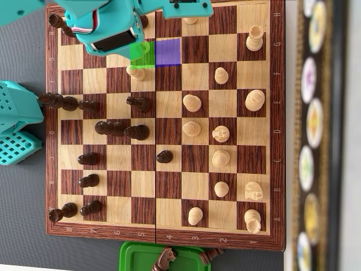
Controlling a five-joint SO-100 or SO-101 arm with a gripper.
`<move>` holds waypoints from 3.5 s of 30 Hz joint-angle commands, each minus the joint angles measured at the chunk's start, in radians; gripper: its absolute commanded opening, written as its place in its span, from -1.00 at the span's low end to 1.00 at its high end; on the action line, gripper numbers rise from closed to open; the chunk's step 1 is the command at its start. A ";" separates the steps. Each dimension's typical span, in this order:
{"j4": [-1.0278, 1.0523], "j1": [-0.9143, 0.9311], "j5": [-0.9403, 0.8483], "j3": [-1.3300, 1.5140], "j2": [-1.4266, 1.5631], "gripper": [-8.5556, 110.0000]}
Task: Play chess
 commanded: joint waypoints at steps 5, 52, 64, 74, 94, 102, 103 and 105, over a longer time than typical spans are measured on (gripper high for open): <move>-0.018 0.011 0.006 -0.018 -0.061 -0.76; -0.011 0.012 0.002 -0.052 0.190 -0.56; -0.018 0.147 0.003 0.018 0.560 -0.56; -0.020 0.339 -0.003 0.291 0.950 -0.56; -0.442 0.439 0.003 0.905 1.559 -0.55; -0.864 0.430 0.003 1.123 1.712 -0.55; -0.923 0.430 0.003 1.147 1.727 -0.55; -1.043 0.430 0.003 1.189 1.755 -0.55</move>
